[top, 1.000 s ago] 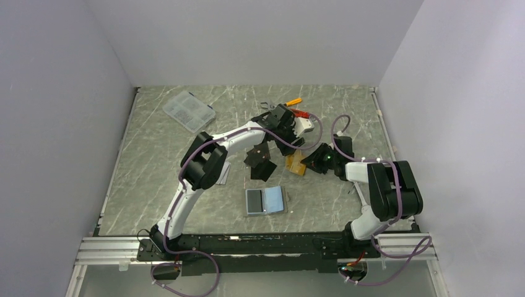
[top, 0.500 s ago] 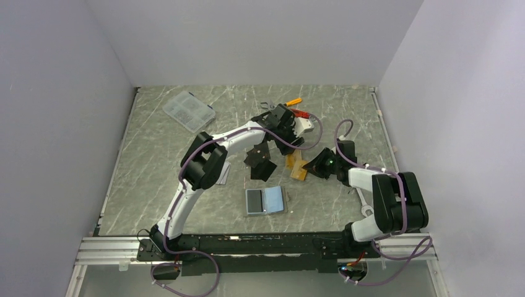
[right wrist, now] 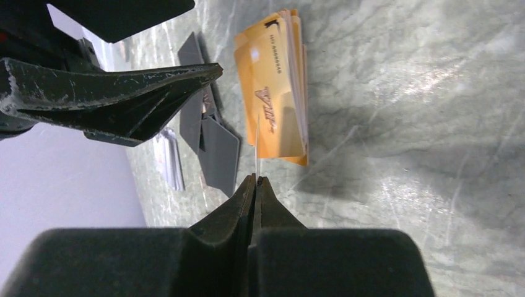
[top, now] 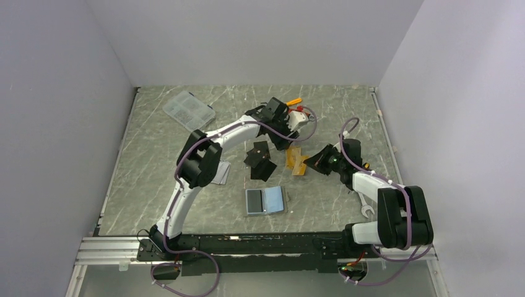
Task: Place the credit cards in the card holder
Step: Pick up the credit card from the center of the board, then turn over the card slot in the card holder.
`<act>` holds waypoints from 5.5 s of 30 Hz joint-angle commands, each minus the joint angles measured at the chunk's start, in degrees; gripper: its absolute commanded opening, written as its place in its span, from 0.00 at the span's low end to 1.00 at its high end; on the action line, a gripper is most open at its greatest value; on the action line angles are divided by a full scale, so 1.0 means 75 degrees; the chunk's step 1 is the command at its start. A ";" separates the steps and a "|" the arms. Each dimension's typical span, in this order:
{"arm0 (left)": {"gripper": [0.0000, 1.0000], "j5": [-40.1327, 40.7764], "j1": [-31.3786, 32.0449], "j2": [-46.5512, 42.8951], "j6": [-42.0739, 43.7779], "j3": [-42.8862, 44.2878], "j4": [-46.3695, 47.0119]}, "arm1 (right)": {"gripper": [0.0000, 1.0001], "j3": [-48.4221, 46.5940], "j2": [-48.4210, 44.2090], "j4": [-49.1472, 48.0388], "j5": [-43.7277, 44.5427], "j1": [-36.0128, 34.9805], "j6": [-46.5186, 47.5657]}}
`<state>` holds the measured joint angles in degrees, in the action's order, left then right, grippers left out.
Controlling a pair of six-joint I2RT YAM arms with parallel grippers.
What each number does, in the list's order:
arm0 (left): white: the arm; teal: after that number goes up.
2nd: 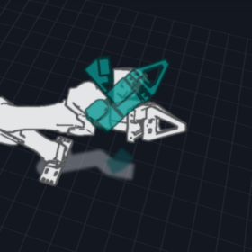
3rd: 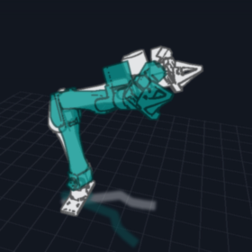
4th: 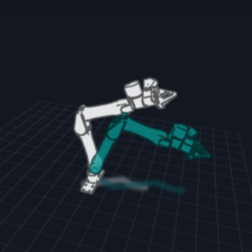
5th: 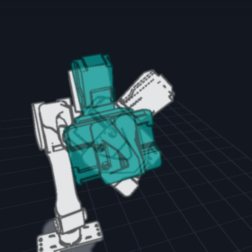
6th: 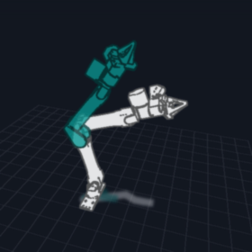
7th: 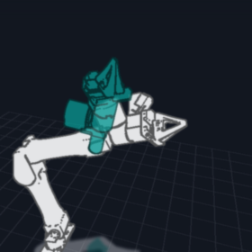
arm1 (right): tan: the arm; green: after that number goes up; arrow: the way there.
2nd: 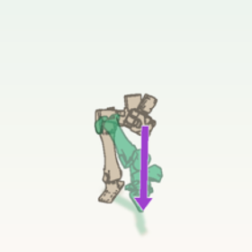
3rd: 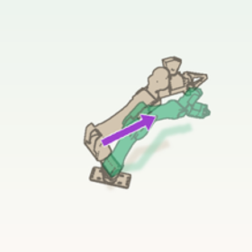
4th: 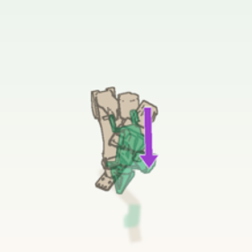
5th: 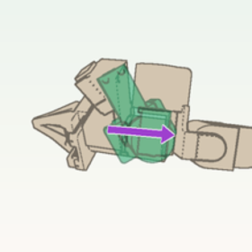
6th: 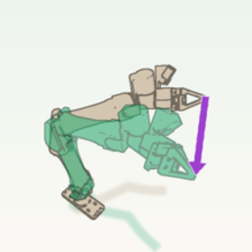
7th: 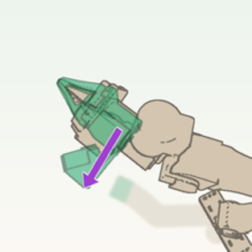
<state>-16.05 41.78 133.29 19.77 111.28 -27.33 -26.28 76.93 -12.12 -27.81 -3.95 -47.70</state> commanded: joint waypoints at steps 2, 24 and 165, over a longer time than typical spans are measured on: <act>0.70 -0.0725 -0.0297 -0.1166 -0.0457 0.0301 -0.0395 | 0.00 -0.0303 -0.0299 -0.0523 -0.0437 0.0024 -0.0099; 0.92 -0.6564 -0.1469 -0.4850 -0.5575 -0.4392 0.2419 | 0.00 -0.0947 -0.2093 -0.1920 -0.2843 -0.0720 -0.0584; 0.27 -0.0622 0.0169 -0.5216 0.0786 -0.7258 -0.0076 | 0.00 0.0467 -0.2405 0.2882 0.1349 -0.4008 0.0790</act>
<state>-21.02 42.70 93.84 24.64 56.86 -29.10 -23.38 58.70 11.84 -19.05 -33.56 -41.56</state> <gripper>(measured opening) 0.277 0.008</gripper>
